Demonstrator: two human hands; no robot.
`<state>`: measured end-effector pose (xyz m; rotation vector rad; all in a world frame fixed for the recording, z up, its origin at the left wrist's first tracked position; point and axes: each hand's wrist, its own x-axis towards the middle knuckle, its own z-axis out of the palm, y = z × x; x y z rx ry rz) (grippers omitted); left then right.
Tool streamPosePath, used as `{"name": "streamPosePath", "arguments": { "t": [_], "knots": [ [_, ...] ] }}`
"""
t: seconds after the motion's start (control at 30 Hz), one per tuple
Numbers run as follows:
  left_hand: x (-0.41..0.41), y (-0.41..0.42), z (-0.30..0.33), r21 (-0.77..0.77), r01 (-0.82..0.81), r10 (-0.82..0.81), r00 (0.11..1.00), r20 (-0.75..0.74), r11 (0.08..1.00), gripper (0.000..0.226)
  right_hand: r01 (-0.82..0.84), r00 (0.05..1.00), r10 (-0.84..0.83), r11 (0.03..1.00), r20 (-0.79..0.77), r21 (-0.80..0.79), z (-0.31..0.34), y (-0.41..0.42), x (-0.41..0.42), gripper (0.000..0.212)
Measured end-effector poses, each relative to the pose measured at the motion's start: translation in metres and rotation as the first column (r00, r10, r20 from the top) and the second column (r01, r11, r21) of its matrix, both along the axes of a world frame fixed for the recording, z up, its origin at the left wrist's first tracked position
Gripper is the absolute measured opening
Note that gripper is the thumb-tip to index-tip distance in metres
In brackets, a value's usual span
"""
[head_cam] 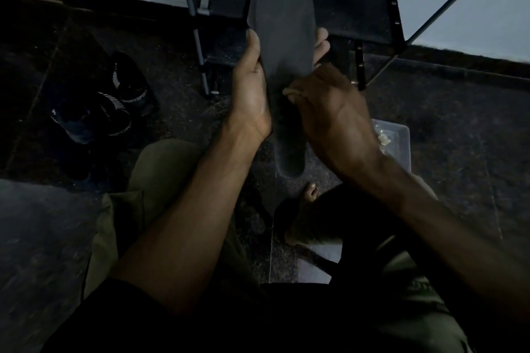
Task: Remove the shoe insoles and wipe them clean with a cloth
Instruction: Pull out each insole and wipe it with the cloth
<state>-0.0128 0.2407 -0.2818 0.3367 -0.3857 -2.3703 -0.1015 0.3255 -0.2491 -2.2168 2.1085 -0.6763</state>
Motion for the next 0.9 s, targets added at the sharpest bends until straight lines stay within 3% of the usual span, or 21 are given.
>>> {"name": "streamPosePath", "arguments": {
  "t": [0.1, 0.23, 0.43, 0.57, 0.67, 0.9],
  "knots": [
    [-0.002, 0.005, 0.006, 0.021, 0.017, -0.016, 0.999, -0.036, 1.0, 0.071, 0.044, 0.999, -0.045, 0.998, -0.024, -0.035, 0.005, -0.018, -0.014, 0.023],
    [-0.003, 0.003, 0.001, -0.021, -0.039, 0.041, 0.994, 0.1, 0.999, 0.057, 0.093, 0.994, -0.096, 0.995, -0.045, -0.047, 0.007, -0.041, -0.021, 0.024],
    [0.003, 0.0, 0.0, -0.019, 0.057, -0.057, 0.998, -0.031, 0.998, 0.075, -0.082, 0.997, 0.082, 0.997, 0.014, 0.008, 0.004, 0.006, 0.016, 0.023],
    [-0.003, 0.003, -0.002, -0.04, 0.071, -0.074, 0.995, -0.071, 0.997, 0.069, -0.023, 1.0, 0.023, 0.999, -0.019, -0.027, 0.01, -0.021, -0.002, 0.023],
    [-0.005, 0.002, -0.002, 0.001, -0.005, 0.005, 0.998, 0.059, 1.0, 0.056, 0.011, 0.999, -0.014, 0.998, -0.049, -0.068, 0.015, -0.047, -0.01, 0.023],
    [0.002, -0.003, -0.006, -0.011, 0.095, -0.095, 0.995, -0.029, 0.995, 0.077, -0.111, 0.991, 0.113, 0.993, -0.072, 0.03, 0.001, 0.002, 0.019, 0.029]
  ]
}}
